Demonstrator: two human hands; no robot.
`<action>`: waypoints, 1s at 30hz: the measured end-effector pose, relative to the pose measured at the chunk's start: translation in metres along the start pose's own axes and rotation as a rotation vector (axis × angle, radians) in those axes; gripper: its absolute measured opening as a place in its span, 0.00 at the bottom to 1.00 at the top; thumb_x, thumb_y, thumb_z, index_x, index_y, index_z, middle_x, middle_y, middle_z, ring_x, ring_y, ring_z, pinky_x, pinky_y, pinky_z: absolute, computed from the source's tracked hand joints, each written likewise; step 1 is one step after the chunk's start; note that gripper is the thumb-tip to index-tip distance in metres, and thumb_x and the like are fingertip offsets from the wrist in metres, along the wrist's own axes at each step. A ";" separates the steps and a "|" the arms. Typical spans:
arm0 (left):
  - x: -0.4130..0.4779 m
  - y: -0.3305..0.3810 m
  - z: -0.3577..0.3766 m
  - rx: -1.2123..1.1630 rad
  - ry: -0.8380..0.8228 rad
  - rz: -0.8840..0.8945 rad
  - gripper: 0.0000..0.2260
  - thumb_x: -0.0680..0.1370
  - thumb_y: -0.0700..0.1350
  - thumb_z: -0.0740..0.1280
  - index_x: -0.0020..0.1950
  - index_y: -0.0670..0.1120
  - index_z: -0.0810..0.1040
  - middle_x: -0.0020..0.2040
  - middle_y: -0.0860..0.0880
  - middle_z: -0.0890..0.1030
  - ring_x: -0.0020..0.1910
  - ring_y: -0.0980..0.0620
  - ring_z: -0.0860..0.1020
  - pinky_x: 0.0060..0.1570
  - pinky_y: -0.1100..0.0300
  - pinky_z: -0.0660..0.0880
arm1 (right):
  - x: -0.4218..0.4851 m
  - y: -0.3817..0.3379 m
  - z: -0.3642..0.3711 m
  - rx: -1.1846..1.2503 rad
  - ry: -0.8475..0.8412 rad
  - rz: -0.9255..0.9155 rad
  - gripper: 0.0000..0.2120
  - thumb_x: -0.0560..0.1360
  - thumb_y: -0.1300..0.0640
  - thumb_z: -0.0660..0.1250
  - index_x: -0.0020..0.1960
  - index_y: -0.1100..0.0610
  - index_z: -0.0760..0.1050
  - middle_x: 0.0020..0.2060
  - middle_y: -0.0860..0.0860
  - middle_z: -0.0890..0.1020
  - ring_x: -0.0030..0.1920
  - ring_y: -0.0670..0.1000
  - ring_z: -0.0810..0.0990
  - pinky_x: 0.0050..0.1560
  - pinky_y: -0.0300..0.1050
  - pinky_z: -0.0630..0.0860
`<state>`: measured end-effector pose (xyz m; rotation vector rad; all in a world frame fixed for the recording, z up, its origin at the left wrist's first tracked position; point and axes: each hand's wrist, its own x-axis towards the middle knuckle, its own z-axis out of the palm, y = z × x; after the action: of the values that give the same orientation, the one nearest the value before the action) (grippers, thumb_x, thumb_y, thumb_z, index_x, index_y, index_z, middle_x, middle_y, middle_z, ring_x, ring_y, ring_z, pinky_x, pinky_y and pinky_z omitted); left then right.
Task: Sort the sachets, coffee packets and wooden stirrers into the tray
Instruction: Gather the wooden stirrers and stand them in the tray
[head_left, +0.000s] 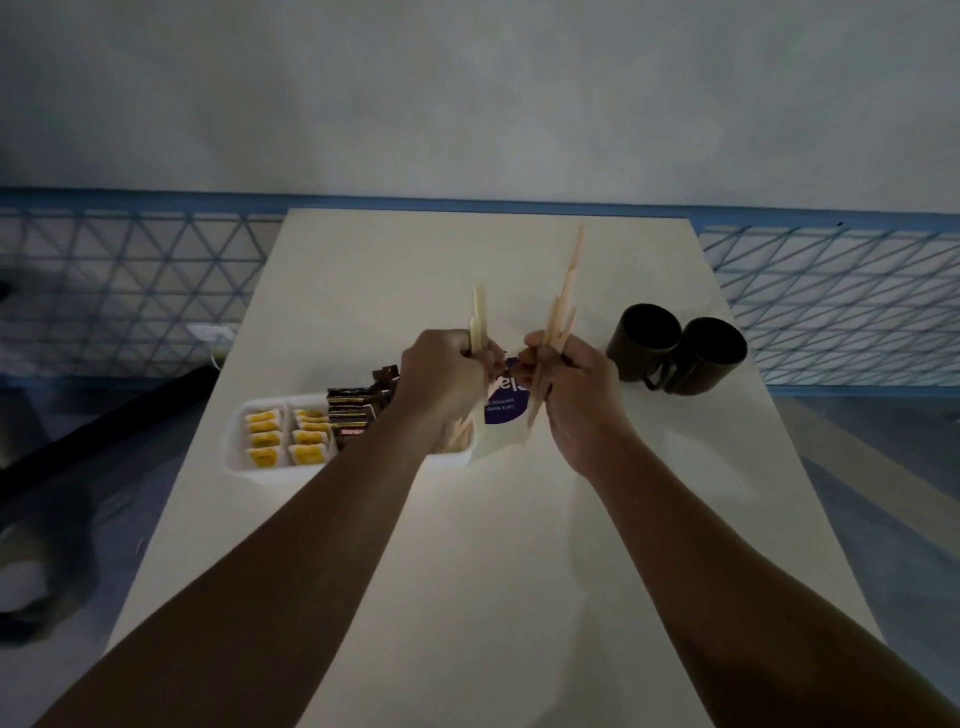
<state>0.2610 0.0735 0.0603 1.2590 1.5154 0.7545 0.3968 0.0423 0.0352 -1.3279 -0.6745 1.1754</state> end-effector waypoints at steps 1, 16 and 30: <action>0.001 0.000 -0.006 0.015 0.024 0.015 0.10 0.77 0.40 0.67 0.38 0.50 0.84 0.40 0.48 0.86 0.44 0.48 0.85 0.48 0.49 0.83 | 0.000 0.000 0.007 0.015 -0.004 -0.010 0.14 0.80 0.72 0.56 0.47 0.62 0.79 0.38 0.56 0.81 0.39 0.52 0.82 0.48 0.48 0.81; 0.004 -0.053 -0.021 0.178 0.129 0.035 0.10 0.77 0.38 0.64 0.51 0.45 0.85 0.41 0.49 0.83 0.42 0.49 0.81 0.32 0.68 0.69 | -0.002 0.038 0.059 -0.090 0.035 -0.022 0.16 0.79 0.71 0.59 0.44 0.55 0.81 0.42 0.56 0.84 0.47 0.56 0.84 0.46 0.46 0.81; 0.002 -0.038 -0.036 0.264 0.137 0.159 0.08 0.75 0.39 0.66 0.48 0.44 0.85 0.41 0.47 0.85 0.42 0.47 0.82 0.48 0.53 0.79 | -0.017 0.044 0.067 -0.512 -0.041 -0.161 0.09 0.77 0.65 0.68 0.49 0.52 0.79 0.34 0.36 0.81 0.37 0.34 0.79 0.38 0.28 0.73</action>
<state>0.2138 0.0699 0.0369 1.5663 1.6809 0.7738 0.3193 0.0448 0.0101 -1.6361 -1.1435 0.9328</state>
